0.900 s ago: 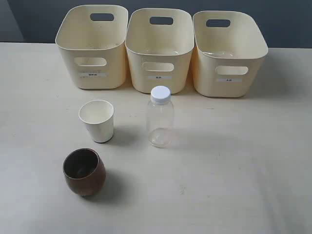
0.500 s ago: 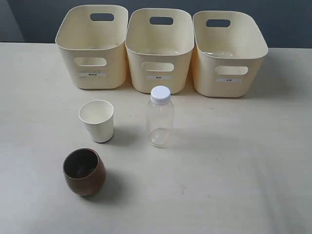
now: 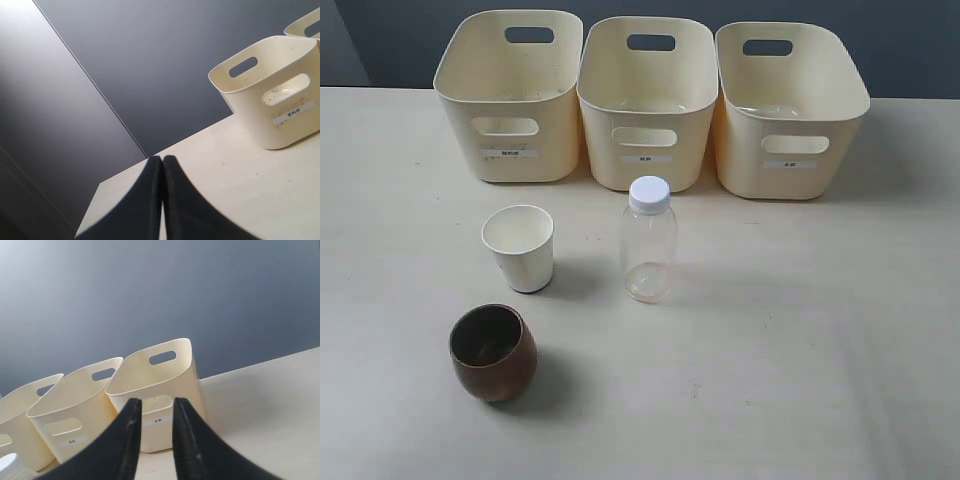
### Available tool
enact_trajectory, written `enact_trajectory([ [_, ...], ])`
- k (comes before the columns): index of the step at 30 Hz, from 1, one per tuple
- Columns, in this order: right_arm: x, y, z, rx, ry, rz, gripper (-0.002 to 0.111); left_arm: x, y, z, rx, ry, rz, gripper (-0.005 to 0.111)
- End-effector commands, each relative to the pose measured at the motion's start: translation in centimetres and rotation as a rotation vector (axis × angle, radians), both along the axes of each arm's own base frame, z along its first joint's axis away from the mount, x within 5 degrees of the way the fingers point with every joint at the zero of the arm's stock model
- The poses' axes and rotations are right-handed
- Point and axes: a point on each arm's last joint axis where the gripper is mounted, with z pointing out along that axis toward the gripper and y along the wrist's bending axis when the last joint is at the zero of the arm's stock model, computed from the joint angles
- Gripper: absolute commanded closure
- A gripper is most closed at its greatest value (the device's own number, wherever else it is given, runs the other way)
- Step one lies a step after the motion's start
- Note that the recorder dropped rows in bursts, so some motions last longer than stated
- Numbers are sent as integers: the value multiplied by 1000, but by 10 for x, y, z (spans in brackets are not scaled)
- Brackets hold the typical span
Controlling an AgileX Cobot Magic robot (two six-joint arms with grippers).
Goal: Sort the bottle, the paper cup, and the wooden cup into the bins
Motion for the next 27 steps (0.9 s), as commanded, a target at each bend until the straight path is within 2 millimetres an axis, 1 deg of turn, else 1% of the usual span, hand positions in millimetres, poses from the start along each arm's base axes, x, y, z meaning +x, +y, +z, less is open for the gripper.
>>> enact_trajectory([
  [1,0,1,-3,26,16,7,85,0,0,0,-10,-9,-3,107],
  [6,0,1,-3,37,19,15,85,0,0,0,-10,-9,-3,107],
  [10,-1,0,2,27,-39,9,85,0,0,0,-10,-9,-3,107],
  [17,-9,1,42,41,-165,61,85,0,0,0,-10,-9,-3,107],
  [24,-18,0,68,99,-240,77,85,0,0,0,-10,-9,-3,107],
  [27,-23,-2,86,148,-302,72,85,0,0,0,-10,-9,-3,107],
])
